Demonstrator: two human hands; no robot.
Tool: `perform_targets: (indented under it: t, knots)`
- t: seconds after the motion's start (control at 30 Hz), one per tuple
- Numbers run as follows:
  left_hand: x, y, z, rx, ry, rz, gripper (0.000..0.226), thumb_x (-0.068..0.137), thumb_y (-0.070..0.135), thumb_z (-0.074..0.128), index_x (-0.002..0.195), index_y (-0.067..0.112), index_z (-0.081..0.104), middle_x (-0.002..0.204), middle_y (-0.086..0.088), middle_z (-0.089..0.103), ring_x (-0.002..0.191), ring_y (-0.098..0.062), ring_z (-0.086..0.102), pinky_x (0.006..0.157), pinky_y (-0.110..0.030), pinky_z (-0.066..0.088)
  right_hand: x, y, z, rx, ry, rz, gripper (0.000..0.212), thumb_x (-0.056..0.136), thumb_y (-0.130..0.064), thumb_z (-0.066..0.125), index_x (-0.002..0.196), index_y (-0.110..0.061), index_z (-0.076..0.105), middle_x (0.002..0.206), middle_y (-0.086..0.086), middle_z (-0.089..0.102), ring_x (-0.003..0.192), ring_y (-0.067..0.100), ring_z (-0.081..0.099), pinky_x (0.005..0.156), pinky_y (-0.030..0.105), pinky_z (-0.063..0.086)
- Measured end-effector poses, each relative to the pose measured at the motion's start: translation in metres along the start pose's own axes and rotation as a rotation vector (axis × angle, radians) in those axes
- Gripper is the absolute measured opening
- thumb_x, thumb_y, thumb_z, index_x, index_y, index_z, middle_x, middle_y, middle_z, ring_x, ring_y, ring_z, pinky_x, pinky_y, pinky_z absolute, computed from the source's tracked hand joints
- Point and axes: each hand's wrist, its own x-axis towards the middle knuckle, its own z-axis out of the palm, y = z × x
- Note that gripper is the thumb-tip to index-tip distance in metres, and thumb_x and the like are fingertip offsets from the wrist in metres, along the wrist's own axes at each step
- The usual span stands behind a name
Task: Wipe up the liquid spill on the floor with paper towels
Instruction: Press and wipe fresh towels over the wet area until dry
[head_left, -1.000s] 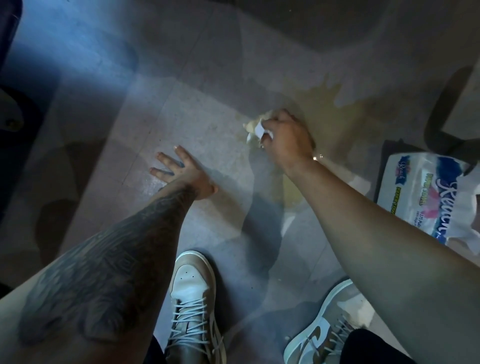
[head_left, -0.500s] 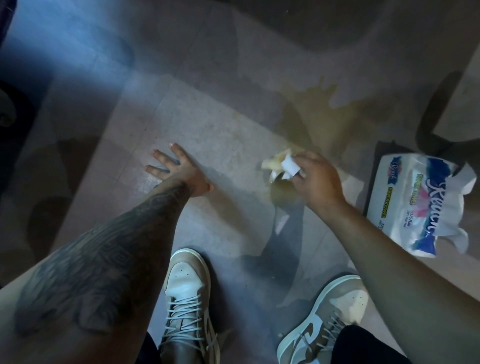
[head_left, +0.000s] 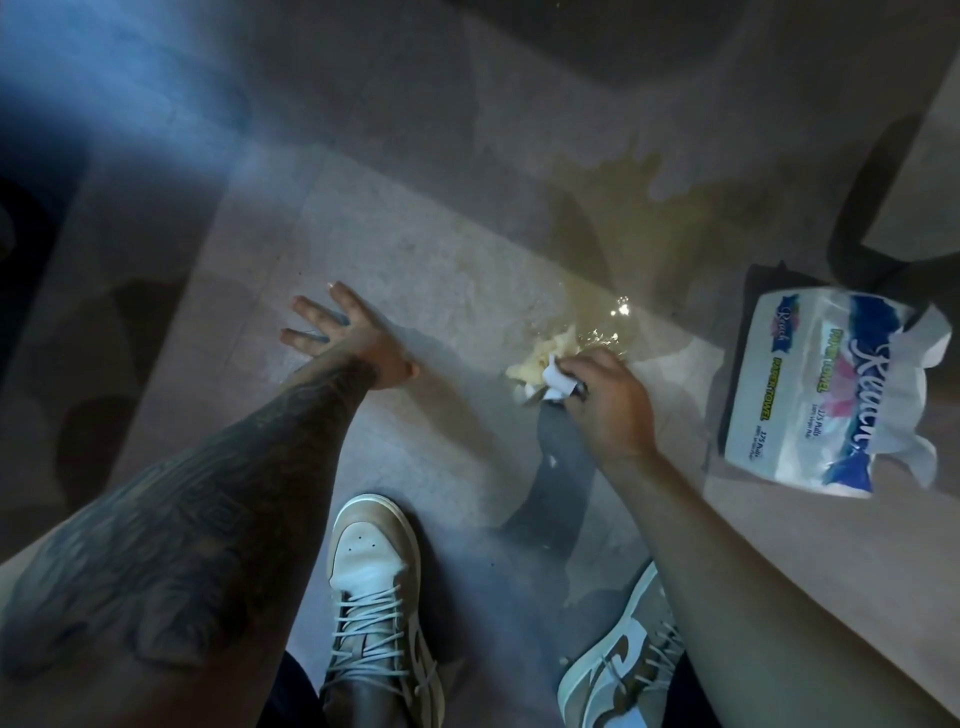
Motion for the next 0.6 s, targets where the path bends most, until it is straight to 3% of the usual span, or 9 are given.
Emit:
perform_targets:
  t: [0.07, 0.2, 0.47, 0.6]
  knots:
    - [0.000, 0.002, -0.001, -0.046, 0.033, -0.027, 0.129, 0.065, 0.092, 0.044, 0.154, 0.025, -0.019, 0.159, -0.021, -0.028, 0.144, -0.054, -0.019, 0.117, -0.066, 0.000, 0.018, 0.003, -0.010, -0.023, 0.046, 0.026, 0.035, 0.070, -0.006, 0.069, 0.104, -0.014, 0.075, 0.106, 0.006, 0.068, 0.097, 0.029, 0.065, 0.077, 0.028, 0.047]
    - [-0.004, 0.001, -0.004, 0.029, -0.018, -0.003, 0.133, 0.073, 0.059, 0.076, 0.153, 0.023, -0.024, 0.157, -0.022, -0.032, 0.142, -0.056, -0.019, 0.116, -0.069, 0.005, 0.050, -0.001, -0.023, -0.084, 0.015, -0.001, 0.038, 0.073, -0.008, 0.073, 0.110, -0.016, 0.073, 0.111, 0.007, 0.068, 0.099, 0.030, 0.064, 0.078, 0.028, 0.045]
    - [0.000, 0.001, -0.001, 0.059, 0.032, -0.040, 0.135, 0.070, 0.058, 0.080, 0.154, 0.022, -0.020, 0.159, -0.022, -0.026, 0.144, -0.055, -0.014, 0.117, -0.066, 0.007, 0.030, -0.003, -0.032, -0.031, 0.197, 0.144, 0.031, 0.080, -0.012, 0.069, 0.110, -0.021, 0.070, 0.117, -0.003, 0.061, 0.092, 0.021, 0.063, 0.071, 0.023, 0.039]
    - [-0.001, 0.002, 0.000, 0.093, 0.087, 0.004, 0.138, 0.066, 0.048, 0.087, 0.156, 0.015, -0.012, 0.160, -0.025, -0.016, 0.146, -0.052, -0.005, 0.116, -0.067, 0.007, 0.026, 0.005, -0.028, 0.007, 0.151, 0.288, 0.035, 0.082, -0.007, 0.067, 0.114, -0.022, 0.072, 0.121, -0.004, 0.062, 0.100, 0.021, 0.064, 0.075, 0.019, 0.036]
